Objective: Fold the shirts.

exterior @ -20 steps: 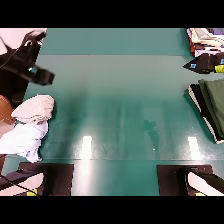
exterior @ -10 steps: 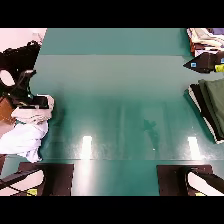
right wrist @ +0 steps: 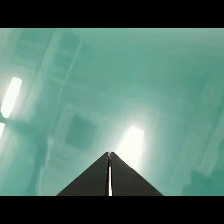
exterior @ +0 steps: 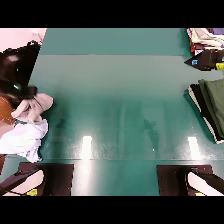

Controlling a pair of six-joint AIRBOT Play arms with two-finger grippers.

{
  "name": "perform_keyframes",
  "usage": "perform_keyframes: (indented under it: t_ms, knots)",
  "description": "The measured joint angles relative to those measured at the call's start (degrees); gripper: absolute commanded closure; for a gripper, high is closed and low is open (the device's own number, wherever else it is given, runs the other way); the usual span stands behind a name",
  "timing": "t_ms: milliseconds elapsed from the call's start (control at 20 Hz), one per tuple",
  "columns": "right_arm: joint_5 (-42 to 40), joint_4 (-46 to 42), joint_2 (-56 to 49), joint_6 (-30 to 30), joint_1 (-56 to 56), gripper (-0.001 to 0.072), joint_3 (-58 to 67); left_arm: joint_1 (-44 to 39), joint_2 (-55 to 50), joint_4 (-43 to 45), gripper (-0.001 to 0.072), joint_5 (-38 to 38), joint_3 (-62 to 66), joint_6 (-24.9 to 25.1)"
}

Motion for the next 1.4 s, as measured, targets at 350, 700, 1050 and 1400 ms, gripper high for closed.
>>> perform_keyframes:
  t_ms: [350,700,1050,1400]
  knots:
    - [-10.6,0.2,4.4,0.0,0.0,0.0697,0.0,-10.8,7.4,-7.2,0.0688,-5.7,25.8,-0.5]
    - [-15.8,0.2,8.5,0.0,0.0,0.0696,0.0,-36.3,-0.7,-8.3,0.0686,-1.3,30.8,-2.2]
    - [-15.6,0.0,9.4,0.0,0.0,0.0696,0.0,-51.8,-18.6,-11.8,0.0171,4.1,31.4,1.4]
    - [-14.6,-0.3,9.4,0.0,0.0,0.0696,0.0,-37.2,-21.4,-6.8,0.0170,-3.8,28.5,1.6]
